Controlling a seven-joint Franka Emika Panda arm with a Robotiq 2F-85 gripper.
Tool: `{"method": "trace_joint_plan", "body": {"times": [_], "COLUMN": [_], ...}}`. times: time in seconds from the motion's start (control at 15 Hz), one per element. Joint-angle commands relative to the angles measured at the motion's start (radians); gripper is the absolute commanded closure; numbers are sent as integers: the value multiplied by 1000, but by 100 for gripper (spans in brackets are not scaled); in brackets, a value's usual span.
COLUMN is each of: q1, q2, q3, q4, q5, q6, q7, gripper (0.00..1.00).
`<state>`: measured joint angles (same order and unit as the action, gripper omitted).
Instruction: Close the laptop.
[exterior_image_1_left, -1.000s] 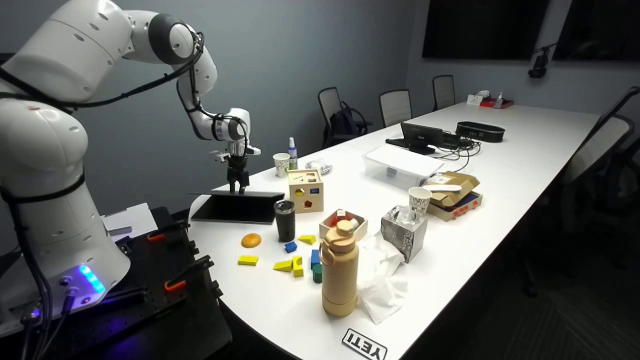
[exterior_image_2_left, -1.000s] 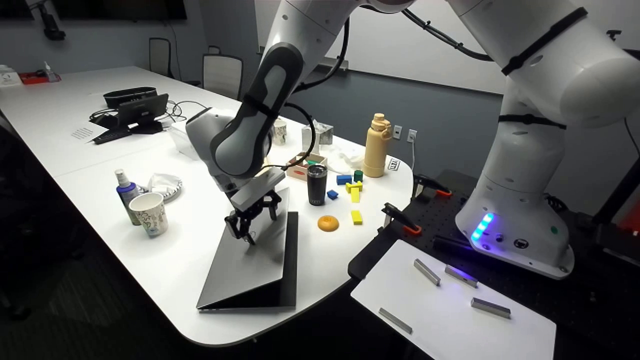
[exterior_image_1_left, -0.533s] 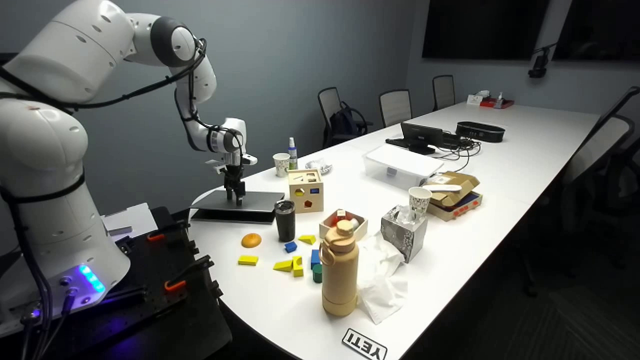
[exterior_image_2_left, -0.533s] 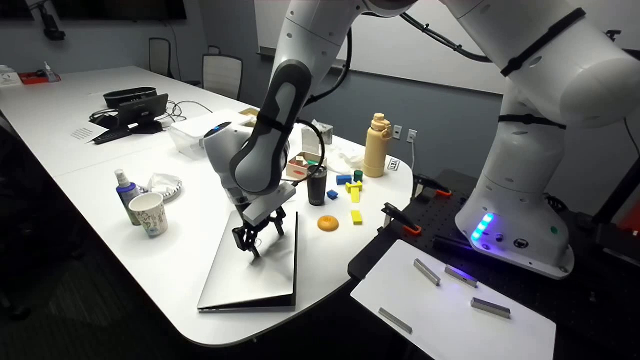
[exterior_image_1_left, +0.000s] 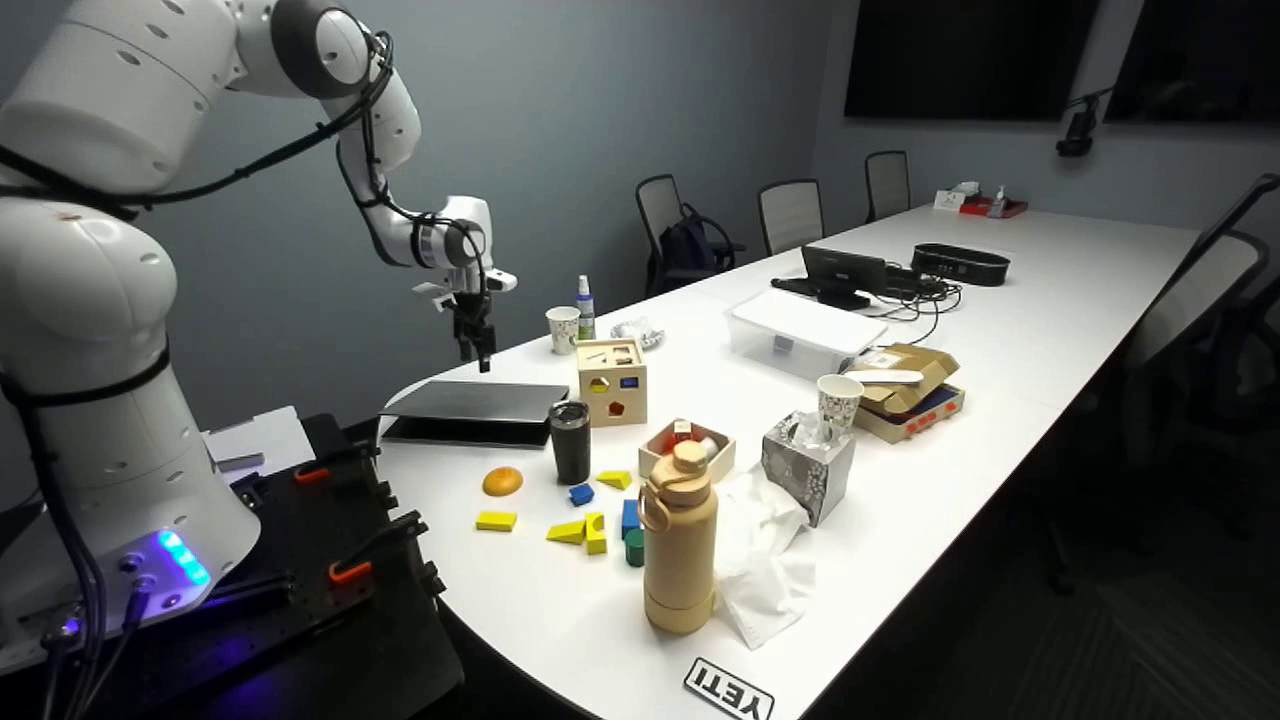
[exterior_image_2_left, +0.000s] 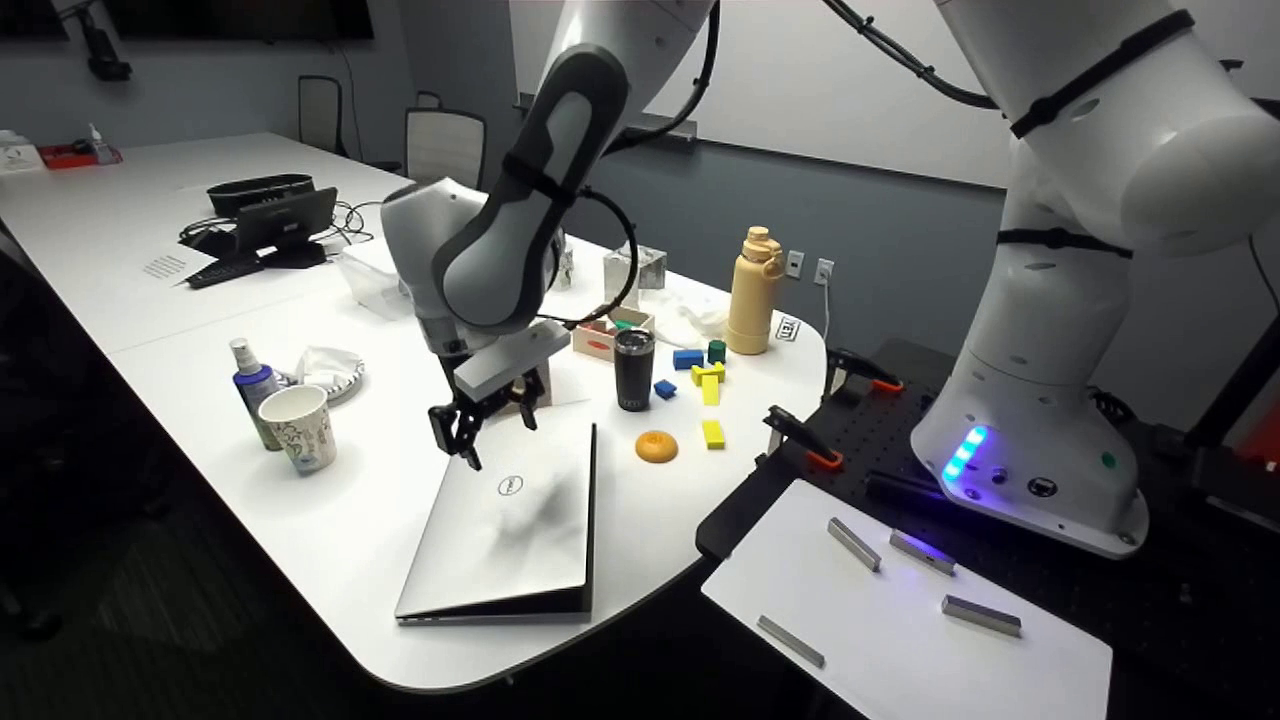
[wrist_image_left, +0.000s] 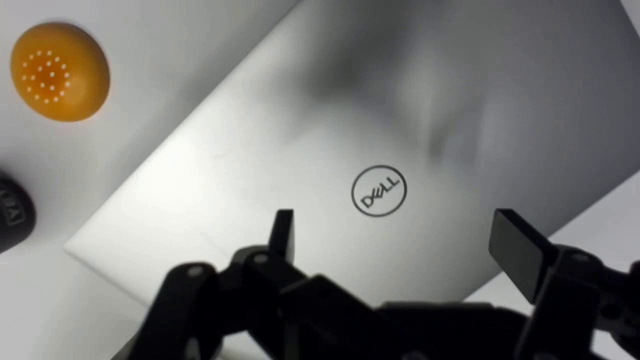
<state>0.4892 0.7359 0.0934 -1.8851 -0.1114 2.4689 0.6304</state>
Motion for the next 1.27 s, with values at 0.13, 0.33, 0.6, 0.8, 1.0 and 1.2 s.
{"method": "trace_joint_plan", "body": {"times": [0.13, 0.33, 0.6, 0.8, 1.0, 1.2], "q1": [0, -22, -65, -96, -119, -138], "q2": [-267, -369, -461, -500, -519, -529], "q3": [-24, -27, -26, -20, -17, -13], "q4": [-128, -164, -196, -217, -234, -251], "q5": [-19, -38, -70, -86, -95, -89], "q6": [-54, -59, -66, -65, -65, -65], "q7": [7, 6, 11, 14, 17, 16], "gripper": [0, 0, 0, 0, 0, 0]}}
